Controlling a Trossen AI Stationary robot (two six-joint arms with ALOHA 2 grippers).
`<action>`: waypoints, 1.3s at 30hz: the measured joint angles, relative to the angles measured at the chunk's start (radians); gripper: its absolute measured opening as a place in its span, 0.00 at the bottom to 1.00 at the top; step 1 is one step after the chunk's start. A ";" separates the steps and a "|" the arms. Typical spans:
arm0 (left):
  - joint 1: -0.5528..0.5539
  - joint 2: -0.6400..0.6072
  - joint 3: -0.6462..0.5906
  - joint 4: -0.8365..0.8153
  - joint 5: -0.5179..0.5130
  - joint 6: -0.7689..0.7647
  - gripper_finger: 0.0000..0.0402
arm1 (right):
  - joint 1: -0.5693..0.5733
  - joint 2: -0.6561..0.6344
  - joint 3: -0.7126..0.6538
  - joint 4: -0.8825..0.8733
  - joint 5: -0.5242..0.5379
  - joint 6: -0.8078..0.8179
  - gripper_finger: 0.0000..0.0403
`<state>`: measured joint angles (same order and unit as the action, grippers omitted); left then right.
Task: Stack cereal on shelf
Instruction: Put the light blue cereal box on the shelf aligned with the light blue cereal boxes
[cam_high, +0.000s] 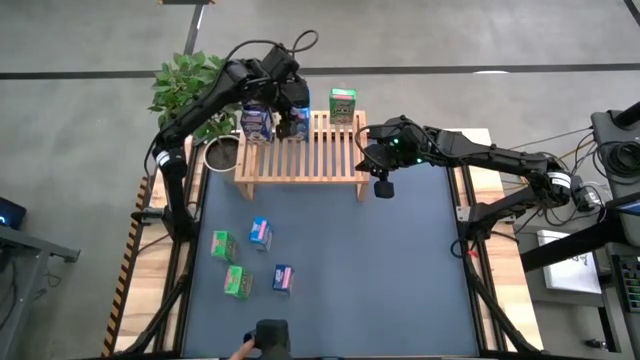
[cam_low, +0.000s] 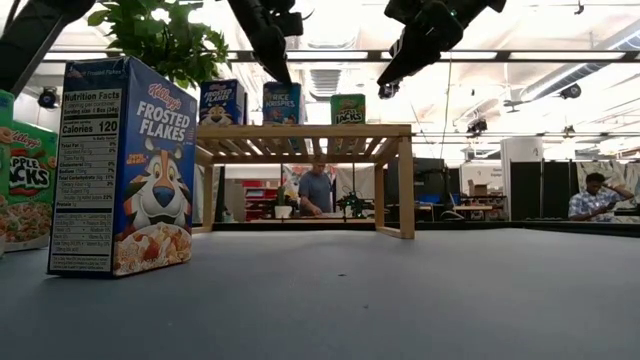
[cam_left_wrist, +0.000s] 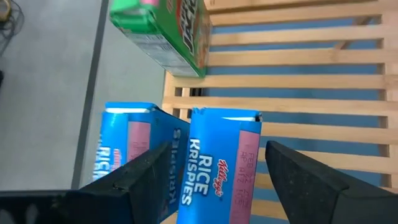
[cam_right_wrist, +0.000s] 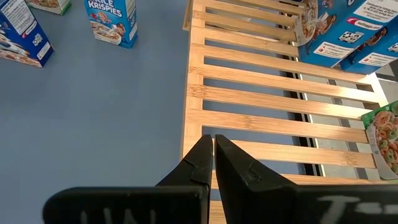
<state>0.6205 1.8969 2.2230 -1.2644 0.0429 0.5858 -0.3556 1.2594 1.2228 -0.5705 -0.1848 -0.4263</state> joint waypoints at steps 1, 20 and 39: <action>0.000 0.000 0.009 -0.001 0.000 0.000 0.61 | 0.000 0.000 0.000 0.000 0.000 0.000 0.02; -0.232 -0.025 0.039 -0.223 0.041 -0.422 0.61 | 0.091 -0.001 0.000 -0.021 0.001 0.029 0.02; -0.782 -0.204 -0.330 -0.306 -0.293 -1.288 0.61 | 0.200 -0.003 0.000 -0.052 0.002 0.028 0.02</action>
<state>-0.1615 1.6929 1.8932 -1.5706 -0.2503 -0.7027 -0.1552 1.2568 1.2228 -0.6226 -0.1825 -0.3988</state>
